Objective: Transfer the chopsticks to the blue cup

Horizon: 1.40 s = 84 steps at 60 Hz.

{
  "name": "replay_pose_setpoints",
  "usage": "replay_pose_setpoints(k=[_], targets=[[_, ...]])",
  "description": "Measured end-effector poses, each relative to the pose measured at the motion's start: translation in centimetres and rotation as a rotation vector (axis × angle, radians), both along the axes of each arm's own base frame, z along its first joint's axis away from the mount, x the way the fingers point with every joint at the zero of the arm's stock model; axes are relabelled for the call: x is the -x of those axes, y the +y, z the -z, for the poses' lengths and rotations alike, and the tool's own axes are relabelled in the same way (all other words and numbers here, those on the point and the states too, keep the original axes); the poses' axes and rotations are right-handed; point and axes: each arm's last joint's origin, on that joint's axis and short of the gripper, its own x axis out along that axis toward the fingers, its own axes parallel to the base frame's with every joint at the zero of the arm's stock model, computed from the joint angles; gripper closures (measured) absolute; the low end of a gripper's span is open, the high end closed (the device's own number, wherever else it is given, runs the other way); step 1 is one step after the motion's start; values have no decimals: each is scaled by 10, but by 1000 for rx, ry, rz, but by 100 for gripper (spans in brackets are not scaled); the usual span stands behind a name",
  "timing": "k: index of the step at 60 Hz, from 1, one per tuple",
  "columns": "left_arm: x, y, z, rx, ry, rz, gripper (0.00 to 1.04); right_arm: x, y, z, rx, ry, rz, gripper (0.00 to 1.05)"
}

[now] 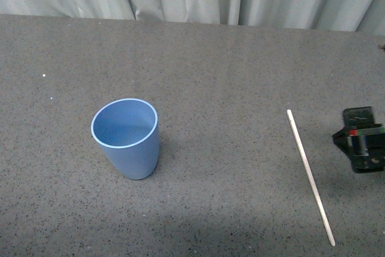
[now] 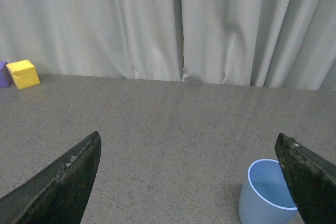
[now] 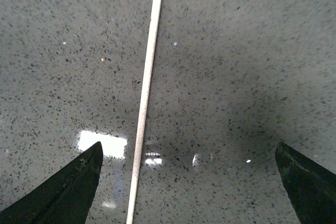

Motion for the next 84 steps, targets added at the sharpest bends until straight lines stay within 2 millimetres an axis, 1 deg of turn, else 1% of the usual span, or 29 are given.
replay_pose_setpoints(k=[7,16,34,41,45,53,56,64,68,71,72,75,79,82,84], targets=[[0,0,0,0,0,0,7,-17,9,16,6,99,14,9],[0,0,0,0,0,0,7,-33,18,27,0,154,35,9],[0,0,0,0,0,0,7,-49,32,43,-34,223,76,10],[0,0,0,0,0,0,7,-52,35,49,-37,248,88,25],[0,0,0,0,0,0,7,-54,37,52,-39,257,94,36],[0,0,0,0,0,0,7,-56,41,53,-36,269,94,53],[0,0,0,0,0,0,7,-56,41,54,-30,276,97,62],[0,0,0,0,0,0,7,-56,41,56,-13,293,103,80],[0,0,0,0,0,0,7,-56,41,56,-9,298,105,91],[0,0,0,0,0,0,7,-56,41,56,-7,299,106,96],[0,0,0,0,0,0,7,-56,41,56,-8,301,107,100],[0,0,0,0,0,0,7,-56,41,55,-14,300,109,104],[0,0,0,0,0,0,7,-56,41,51,-32,281,115,104],[0,0,0,0,0,0,7,-54,41,42,-65,224,112,104],[0,0,0,0,0,0,7,-54,42,32,-84,159,107,104]])
